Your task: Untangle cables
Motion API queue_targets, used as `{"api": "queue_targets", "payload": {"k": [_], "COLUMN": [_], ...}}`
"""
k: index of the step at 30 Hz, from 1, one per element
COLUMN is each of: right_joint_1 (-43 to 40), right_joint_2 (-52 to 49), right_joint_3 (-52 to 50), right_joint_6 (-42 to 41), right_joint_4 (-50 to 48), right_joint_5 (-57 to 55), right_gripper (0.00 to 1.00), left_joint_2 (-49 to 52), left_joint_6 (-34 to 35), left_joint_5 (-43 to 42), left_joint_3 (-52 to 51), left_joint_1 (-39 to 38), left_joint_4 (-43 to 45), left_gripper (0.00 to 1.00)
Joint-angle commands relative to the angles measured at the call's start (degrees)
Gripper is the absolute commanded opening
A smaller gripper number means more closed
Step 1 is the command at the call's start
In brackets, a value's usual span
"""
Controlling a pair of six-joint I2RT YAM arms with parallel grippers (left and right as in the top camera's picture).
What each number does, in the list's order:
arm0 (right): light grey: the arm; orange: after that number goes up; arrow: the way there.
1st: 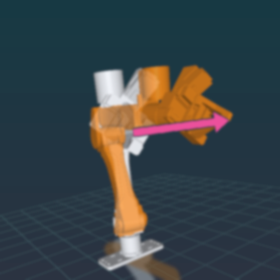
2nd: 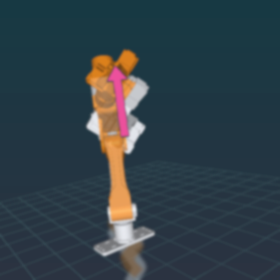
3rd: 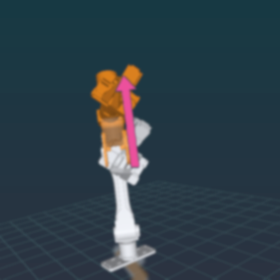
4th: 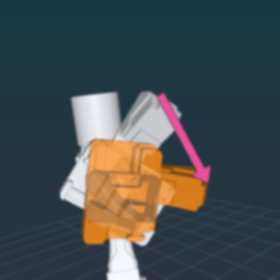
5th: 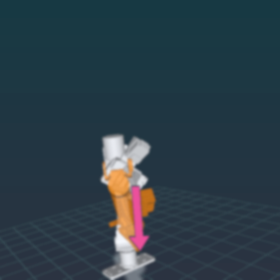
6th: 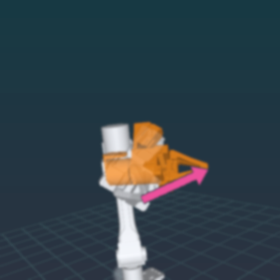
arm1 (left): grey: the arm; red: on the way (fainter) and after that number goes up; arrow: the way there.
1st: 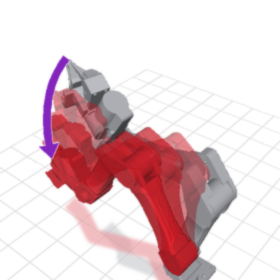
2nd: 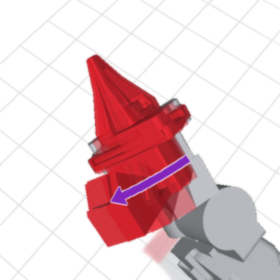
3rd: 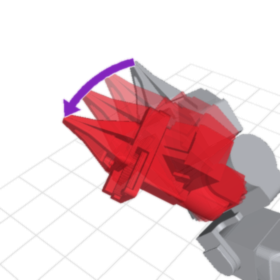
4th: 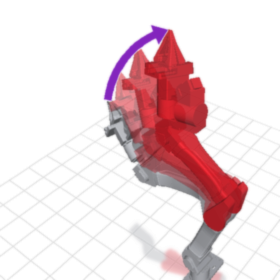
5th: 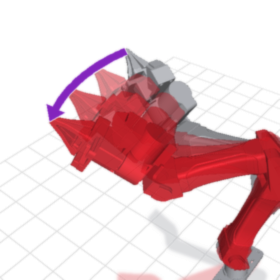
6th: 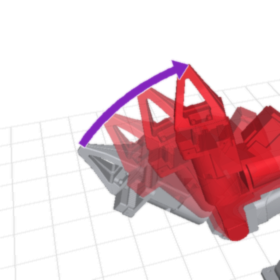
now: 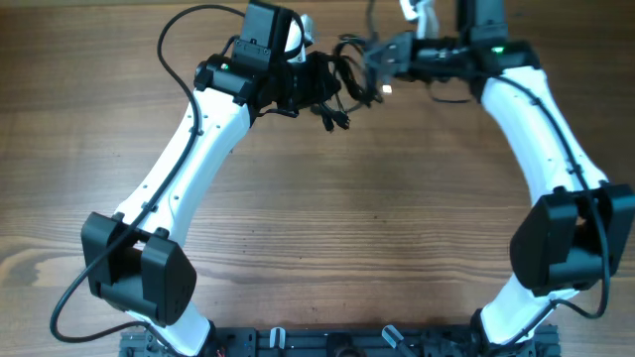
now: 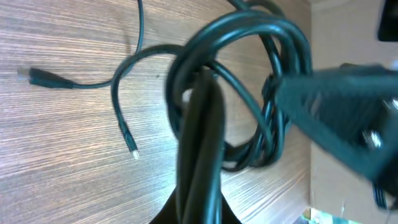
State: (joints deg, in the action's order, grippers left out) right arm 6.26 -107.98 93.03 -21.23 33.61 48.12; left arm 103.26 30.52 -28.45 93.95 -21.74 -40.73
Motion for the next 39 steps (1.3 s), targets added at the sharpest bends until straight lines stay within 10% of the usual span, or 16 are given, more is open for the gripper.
{"api": "queue_targets", "payload": {"k": [1, 31, 39], "right_joint_1": [-4.1, -11.9, -9.5], "right_joint_2": [0.2, 0.2, 0.2], "right_joint_3": [-0.1, -0.1, -0.1], "right_joint_6": [-3.4, -1.6, 7.4], "right_joint_4": [2.1, 9.6, 9.8], "right_joint_5": [-13.8, -13.6, -1.4], "right_gripper": [0.04, 0.05, 0.26], "left_joint_2": [-1.1, -1.1, -1.1], "left_joint_6": [-4.9, -21.1, -16.0], "left_joint_5": [-1.7, -4.3, -4.5], "left_joint_3": [0.8, 0.8, 0.8], "left_joint_1": [0.8, 10.2, 9.4], "left_joint_4": [-0.1, -12.7, -10.5], "left_gripper": [0.04, 0.04, 0.04]}}
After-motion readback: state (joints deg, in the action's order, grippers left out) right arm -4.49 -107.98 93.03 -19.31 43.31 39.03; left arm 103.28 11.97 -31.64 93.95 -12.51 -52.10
